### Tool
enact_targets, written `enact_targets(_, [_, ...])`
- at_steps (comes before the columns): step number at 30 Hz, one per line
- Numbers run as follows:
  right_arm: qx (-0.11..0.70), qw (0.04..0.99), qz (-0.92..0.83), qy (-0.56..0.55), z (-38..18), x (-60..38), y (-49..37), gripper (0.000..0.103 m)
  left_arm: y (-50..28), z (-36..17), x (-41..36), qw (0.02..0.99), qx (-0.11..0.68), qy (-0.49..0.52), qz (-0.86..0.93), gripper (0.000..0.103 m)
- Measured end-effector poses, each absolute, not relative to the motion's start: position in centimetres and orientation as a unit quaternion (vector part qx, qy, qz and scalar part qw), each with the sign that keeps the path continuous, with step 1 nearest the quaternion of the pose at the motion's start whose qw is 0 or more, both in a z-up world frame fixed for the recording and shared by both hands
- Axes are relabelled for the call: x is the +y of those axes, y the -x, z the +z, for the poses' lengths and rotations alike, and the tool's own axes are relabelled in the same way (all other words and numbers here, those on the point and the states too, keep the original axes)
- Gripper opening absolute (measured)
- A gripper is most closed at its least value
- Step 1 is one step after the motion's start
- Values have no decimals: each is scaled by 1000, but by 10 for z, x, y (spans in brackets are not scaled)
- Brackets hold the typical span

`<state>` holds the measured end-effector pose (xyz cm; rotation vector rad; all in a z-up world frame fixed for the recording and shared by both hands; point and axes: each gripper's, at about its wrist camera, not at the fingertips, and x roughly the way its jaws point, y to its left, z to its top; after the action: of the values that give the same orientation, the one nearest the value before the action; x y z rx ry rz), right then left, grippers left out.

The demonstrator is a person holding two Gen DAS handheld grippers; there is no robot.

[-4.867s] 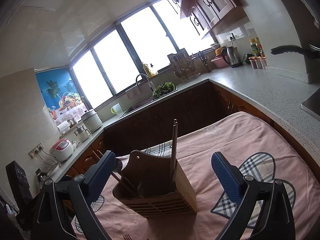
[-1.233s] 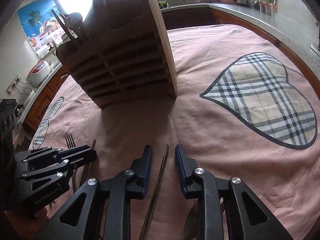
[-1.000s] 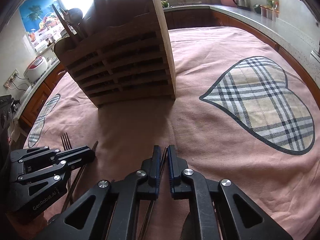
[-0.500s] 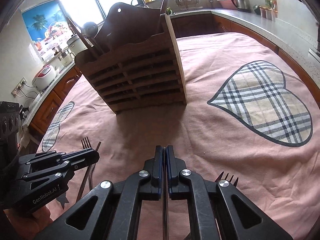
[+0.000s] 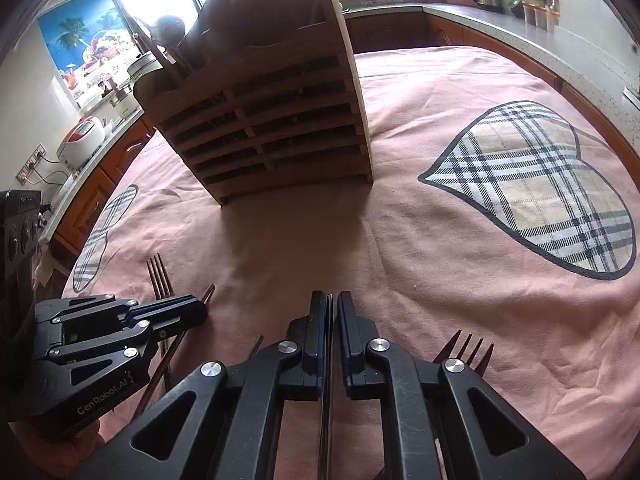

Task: Organize utensils
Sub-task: 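Lift the metal chopsticks in both tools and carry them to the holder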

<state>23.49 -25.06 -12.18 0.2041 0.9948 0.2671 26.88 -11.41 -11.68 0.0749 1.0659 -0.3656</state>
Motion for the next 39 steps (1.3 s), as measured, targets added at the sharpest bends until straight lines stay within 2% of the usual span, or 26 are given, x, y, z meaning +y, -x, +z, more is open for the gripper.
enact_targets(11, [474, 865, 133, -91, -121, -251, -232, 5, -269, -112, -121, 850, 493, -50, -180, 4])
enact_targets(29, [364, 909, 158, -128, -28, -256, -168, 4, -181, -14, -44, 904, 382, 66, -180, 3])
enact_targets(39, [323, 924, 166, -117, 1, -248, -126, 4, -133, 12, -17, 922, 337, 85, -172, 3])
